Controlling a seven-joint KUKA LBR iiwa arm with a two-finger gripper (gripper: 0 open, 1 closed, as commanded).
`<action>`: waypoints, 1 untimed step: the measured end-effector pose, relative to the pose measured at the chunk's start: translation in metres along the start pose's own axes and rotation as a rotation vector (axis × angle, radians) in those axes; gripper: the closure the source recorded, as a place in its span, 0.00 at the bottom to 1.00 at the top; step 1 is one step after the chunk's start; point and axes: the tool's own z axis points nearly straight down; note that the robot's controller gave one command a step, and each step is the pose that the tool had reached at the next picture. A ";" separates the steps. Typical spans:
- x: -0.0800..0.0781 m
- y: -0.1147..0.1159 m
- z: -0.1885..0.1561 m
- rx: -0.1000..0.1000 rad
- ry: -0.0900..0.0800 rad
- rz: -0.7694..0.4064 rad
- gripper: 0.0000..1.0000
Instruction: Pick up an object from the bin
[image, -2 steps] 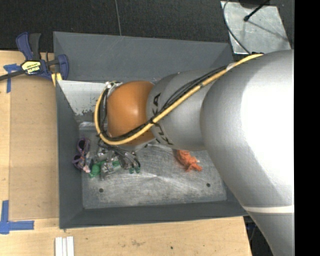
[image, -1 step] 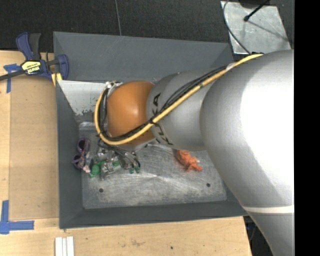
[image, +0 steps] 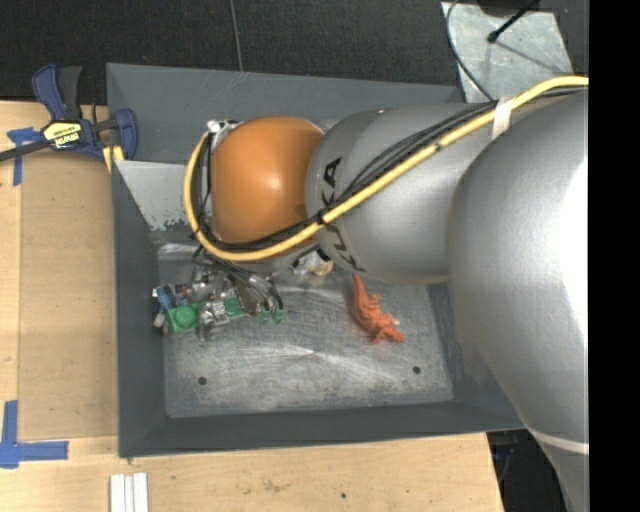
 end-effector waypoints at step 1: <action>0.000 0.000 0.000 0.000 0.000 0.001 1.00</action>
Offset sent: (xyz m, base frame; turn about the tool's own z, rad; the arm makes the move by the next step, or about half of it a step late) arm 0.0259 -0.0135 0.0766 0.0012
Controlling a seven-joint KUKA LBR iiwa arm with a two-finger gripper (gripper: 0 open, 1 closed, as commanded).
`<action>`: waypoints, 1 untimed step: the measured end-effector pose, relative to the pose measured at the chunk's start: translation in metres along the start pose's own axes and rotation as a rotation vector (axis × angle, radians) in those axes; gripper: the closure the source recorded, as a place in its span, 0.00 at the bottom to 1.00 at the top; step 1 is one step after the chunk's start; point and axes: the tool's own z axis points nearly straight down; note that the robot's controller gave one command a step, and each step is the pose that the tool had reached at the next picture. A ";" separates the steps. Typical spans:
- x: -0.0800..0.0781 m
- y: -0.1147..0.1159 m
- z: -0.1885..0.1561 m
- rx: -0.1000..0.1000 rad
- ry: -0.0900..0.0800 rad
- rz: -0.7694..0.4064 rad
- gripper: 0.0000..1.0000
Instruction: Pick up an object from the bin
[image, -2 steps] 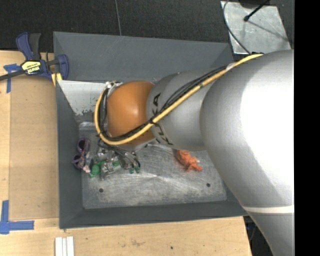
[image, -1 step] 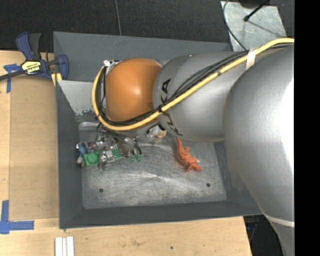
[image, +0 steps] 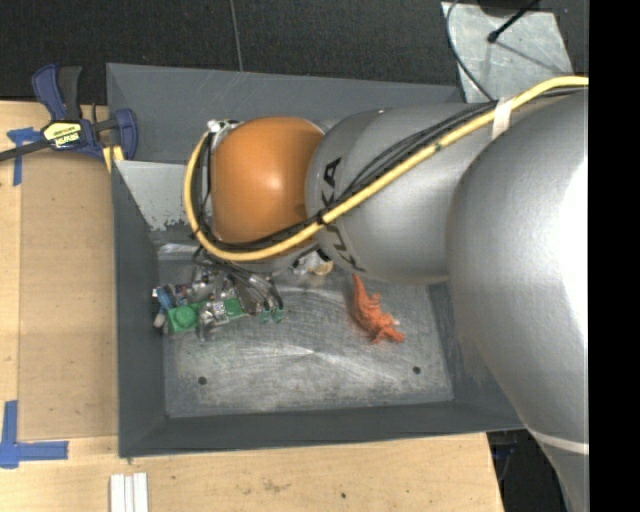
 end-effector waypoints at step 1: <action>-0.011 -0.010 -0.040 0.001 0.006 -0.002 1.00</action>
Offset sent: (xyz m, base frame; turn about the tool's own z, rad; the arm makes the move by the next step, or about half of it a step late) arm 0.0268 -0.0017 0.0548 0.0067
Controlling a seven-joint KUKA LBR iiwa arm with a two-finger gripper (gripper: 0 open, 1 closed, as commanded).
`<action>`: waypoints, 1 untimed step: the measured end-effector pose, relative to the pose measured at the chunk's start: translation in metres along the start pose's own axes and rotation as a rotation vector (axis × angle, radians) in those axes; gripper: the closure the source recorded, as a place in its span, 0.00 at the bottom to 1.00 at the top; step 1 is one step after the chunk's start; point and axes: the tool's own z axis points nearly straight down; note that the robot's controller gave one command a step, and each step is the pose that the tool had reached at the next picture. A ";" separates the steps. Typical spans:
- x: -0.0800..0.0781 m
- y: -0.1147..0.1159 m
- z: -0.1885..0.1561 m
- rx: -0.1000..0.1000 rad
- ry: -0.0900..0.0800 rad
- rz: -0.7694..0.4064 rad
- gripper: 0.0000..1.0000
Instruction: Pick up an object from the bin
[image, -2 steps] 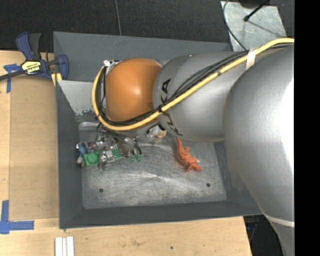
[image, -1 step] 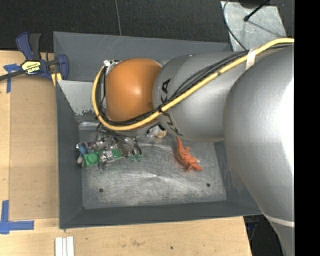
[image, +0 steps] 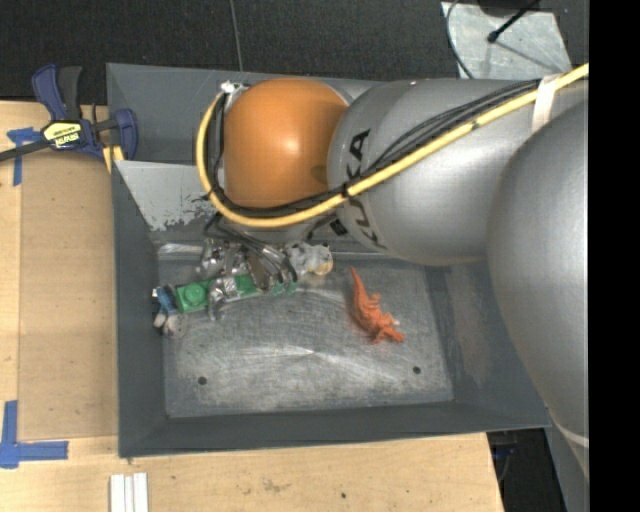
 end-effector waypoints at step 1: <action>-0.010 -0.004 -0.046 -0.001 -0.013 0.004 1.00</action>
Offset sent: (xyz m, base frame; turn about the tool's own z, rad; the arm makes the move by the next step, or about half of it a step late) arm 0.0112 -0.0092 0.1450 -0.4560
